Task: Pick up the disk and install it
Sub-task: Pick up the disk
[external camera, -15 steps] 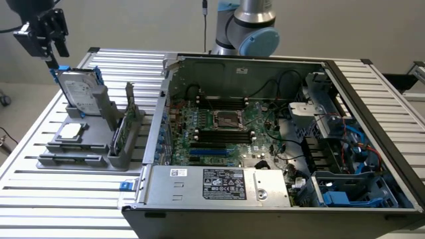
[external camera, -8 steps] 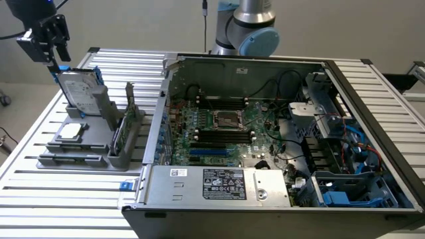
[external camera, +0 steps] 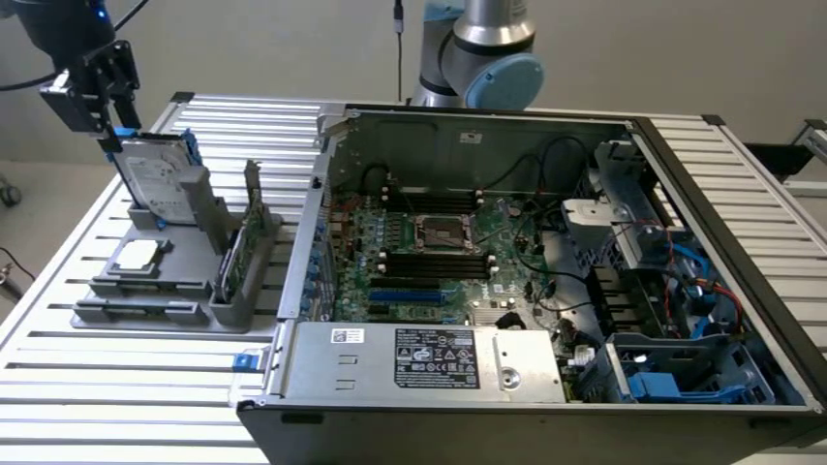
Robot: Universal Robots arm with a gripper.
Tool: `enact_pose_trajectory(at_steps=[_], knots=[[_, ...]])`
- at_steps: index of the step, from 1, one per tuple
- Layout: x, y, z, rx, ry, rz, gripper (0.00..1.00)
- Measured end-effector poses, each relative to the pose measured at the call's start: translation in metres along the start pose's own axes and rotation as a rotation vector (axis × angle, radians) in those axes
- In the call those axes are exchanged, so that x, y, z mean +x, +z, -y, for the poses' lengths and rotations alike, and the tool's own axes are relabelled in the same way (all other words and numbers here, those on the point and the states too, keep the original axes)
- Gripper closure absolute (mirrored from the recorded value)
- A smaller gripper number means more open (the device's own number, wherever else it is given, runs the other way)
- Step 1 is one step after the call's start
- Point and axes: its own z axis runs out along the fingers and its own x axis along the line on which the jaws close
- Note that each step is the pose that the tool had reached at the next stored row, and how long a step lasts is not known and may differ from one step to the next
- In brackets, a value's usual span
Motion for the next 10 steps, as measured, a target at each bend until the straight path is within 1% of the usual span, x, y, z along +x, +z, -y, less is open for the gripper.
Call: enact_pose_trajectory(at_steps=[10], knots=[[-0.001,0.0181,0.0005,0.0000,0.000,-0.0001,0.40]])
